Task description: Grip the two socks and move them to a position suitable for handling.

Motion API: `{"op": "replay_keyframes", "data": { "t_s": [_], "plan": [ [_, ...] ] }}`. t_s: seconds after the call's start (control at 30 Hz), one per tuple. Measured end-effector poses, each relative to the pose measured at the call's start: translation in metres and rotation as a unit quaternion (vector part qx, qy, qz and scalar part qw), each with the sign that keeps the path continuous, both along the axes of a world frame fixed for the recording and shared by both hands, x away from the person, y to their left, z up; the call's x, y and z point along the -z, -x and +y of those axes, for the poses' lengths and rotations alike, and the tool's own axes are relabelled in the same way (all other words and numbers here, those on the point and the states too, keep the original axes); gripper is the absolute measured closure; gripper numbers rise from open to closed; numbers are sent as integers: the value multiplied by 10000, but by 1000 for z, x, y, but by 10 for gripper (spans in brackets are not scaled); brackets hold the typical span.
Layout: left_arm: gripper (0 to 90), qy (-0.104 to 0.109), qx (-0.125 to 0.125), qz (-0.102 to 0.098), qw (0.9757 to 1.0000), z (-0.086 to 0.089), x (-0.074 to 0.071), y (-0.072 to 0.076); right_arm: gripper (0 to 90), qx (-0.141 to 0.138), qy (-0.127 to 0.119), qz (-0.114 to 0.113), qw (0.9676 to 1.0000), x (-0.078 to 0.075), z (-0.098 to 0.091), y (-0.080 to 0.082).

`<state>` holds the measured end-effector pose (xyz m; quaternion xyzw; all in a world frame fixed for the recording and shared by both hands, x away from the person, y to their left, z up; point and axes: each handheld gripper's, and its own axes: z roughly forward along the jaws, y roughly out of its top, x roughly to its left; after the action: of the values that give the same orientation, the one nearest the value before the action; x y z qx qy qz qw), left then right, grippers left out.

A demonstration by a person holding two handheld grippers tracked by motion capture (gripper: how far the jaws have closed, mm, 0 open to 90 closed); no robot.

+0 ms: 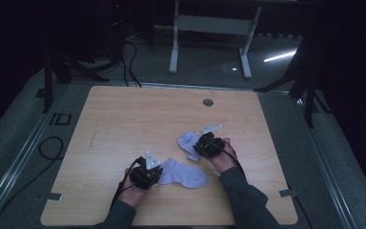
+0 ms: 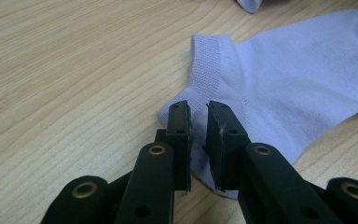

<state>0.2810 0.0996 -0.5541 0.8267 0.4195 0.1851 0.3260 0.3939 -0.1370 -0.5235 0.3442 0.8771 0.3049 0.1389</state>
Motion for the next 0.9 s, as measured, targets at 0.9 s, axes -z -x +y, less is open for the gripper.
{"op": "replay_keyframes", "data": {
  "t_s": [0.9],
  "plan": [
    [785,-36,40,32,10000,-1,1,0,833,219,343,359,9985,19,52,-36]
  ]
}}
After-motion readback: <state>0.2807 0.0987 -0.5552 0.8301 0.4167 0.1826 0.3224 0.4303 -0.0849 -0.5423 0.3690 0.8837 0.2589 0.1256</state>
